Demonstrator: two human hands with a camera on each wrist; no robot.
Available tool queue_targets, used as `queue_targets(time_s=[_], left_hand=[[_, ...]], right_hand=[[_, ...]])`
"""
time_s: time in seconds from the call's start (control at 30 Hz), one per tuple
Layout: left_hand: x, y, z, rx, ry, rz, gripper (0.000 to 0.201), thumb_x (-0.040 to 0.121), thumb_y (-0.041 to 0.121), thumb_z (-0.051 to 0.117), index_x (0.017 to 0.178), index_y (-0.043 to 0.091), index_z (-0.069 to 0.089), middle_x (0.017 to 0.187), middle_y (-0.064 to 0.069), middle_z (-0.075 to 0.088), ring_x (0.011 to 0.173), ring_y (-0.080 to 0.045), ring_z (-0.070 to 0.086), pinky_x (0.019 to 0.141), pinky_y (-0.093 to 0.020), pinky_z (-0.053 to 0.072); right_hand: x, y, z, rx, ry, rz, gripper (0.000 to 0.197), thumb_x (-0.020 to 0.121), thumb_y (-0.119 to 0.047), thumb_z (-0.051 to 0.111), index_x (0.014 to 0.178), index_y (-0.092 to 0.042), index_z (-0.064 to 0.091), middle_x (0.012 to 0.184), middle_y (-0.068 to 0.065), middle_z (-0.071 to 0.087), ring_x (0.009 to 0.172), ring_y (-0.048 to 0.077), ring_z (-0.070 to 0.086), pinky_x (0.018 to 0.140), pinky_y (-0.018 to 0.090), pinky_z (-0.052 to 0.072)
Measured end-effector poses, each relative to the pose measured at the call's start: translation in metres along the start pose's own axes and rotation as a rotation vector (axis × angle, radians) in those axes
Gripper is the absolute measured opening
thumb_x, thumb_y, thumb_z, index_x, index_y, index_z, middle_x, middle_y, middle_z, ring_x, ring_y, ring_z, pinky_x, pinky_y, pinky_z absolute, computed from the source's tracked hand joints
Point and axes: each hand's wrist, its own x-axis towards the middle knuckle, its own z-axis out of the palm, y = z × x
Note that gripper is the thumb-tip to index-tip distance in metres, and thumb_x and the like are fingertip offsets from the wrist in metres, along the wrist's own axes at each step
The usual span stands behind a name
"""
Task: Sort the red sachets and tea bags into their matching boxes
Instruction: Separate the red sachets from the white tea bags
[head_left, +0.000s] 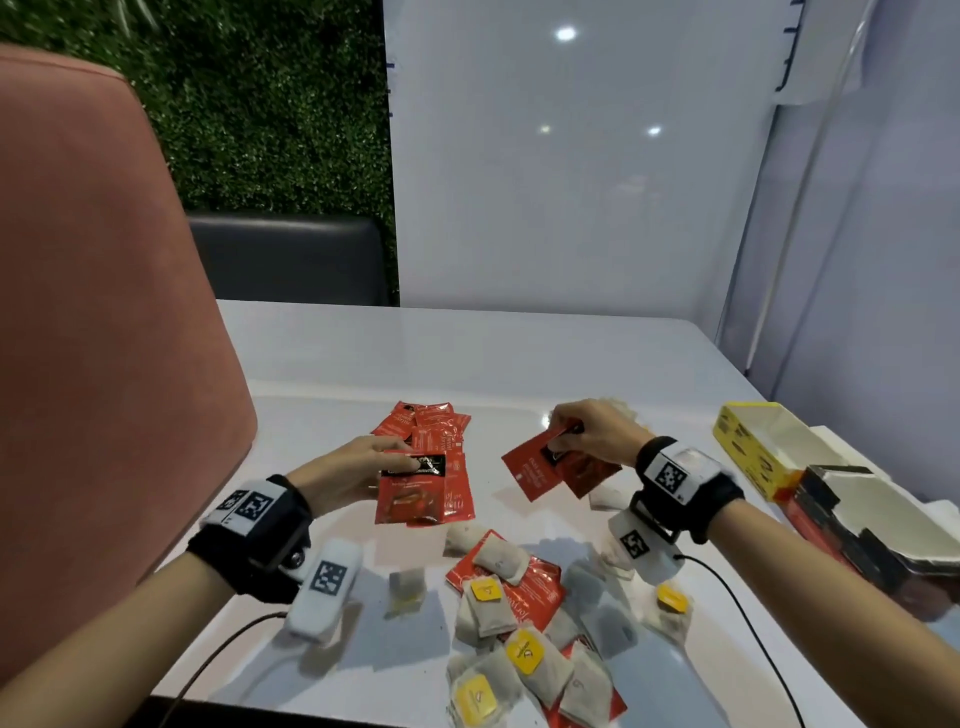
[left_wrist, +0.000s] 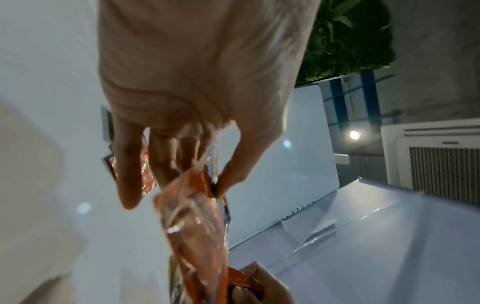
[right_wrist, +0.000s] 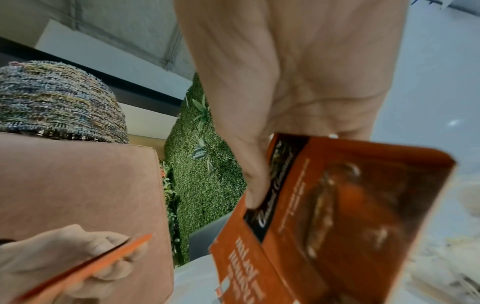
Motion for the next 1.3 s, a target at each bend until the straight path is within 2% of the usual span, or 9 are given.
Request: queue_targets(time_s=[0.17,0.4,0.53,0.67,0.77,0.9,1.0,1.13,1.3], left_hand=[[0.014,-0.001,-0.007,-0.167,0.136,0.009,0.027,0.090,0.003,0.055,0.116,0.006,0.058,0.110,-0.014,0.064,0.089,-0.018,0.065,0.063,-0.019,0.057],[0.091,0.018,-0.056,0.032,0.529,0.054,0.021,0.090,-0.006,0.051,0.109,-0.009,0.057,0.077,-0.017,0.059,0.048,-0.012,0.062,0.043,-0.015,0.050],[0.159,-0.013,-0.089,0.162,0.594,-0.070,0.026,0.080,0.007,0.070,0.100,-0.010,0.066,0.106,-0.029,0.066,0.093,-0.036,0.066,0.085,-0.045,0.055],[0.161,-0.013,-0.075,0.452,0.565,-0.148,0.044,0.085,0.036,0.065,0.110,0.000,0.062,0.122,-0.021,0.060,0.113,-0.031,0.057,0.097,-0.037,0.043],[0.129,-0.002,-0.064,0.620,0.642,-0.042,0.054,0.091,0.030,0.057,0.135,0.003,0.042,0.139,-0.023,0.041,0.128,-0.035,0.042,0.105,-0.036,0.035],[0.046,0.001,-0.030,0.742,0.287,-0.016,0.043,0.090,0.030,0.059,0.126,0.010,0.049,0.122,-0.010,0.055,0.103,-0.022,0.057,0.078,-0.028,0.047],[-0.015,-0.018,0.004,0.869,-0.043,-0.162,0.091,0.069,0.076,0.052,0.140,0.022,0.034,0.130,-0.005,0.047,0.107,-0.018,0.054,0.081,-0.023,0.047],[-0.063,-0.051,0.059,0.975,-0.171,-0.079,0.128,0.045,0.095,0.042,0.146,0.039,-0.013,0.156,-0.008,-0.006,0.144,-0.027,0.013,0.115,-0.037,0.023],[-0.078,-0.066,0.112,1.114,-0.245,0.061,0.128,0.053,0.078,0.063,0.122,0.055,-0.041,0.139,0.002,-0.050,0.145,-0.028,-0.014,0.106,-0.062,0.030]], right_hand=[[0.009,0.008,0.007,0.152,0.136,0.121,0.020,0.083,-0.025,0.068,0.097,-0.011,0.065,0.095,0.006,0.066,0.077,0.014,0.057,0.058,0.015,0.041],[0.064,-0.014,0.021,0.878,0.042,0.386,0.013,0.086,-0.015,0.064,0.075,-0.012,0.057,0.072,0.006,0.057,0.050,0.008,0.058,0.044,0.016,0.044],[0.123,-0.036,0.042,0.853,-0.029,0.447,0.023,0.088,-0.013,0.061,0.066,-0.011,0.053,0.050,0.003,0.056,0.047,0.013,0.053,0.044,0.020,0.043],[0.165,-0.059,0.053,0.751,-0.033,0.390,0.027,0.087,-0.012,0.064,0.062,-0.009,0.053,0.060,0.006,0.052,0.037,0.011,0.053,0.039,0.021,0.046],[0.169,-0.065,0.059,0.611,-0.127,0.316,0.025,0.090,-0.030,0.059,0.078,-0.007,0.058,0.070,0.004,0.054,0.057,0.016,0.056,0.066,0.030,0.053],[0.127,-0.048,0.049,0.135,-0.242,0.202,0.044,0.089,-0.029,0.060,0.120,-0.001,0.048,0.100,0.011,0.057,0.083,0.024,0.053,0.076,0.035,0.045],[0.066,-0.022,0.023,-0.232,-0.336,0.063,0.051,0.088,-0.040,0.058,0.130,-0.015,0.044,0.130,0.009,0.054,0.114,0.026,0.051,0.099,0.033,0.038],[-0.020,0.017,0.004,-0.367,-0.574,0.128,0.073,0.084,-0.039,0.064,0.143,-0.022,0.025,0.144,0.009,0.040,0.128,0.026,0.042,0.108,0.037,0.033],[-0.088,0.034,0.020,-0.443,-0.660,0.224,0.114,0.072,-0.038,0.076,0.148,-0.029,-0.009,0.156,0.012,0.004,0.141,0.034,0.019,0.114,0.044,0.023]])
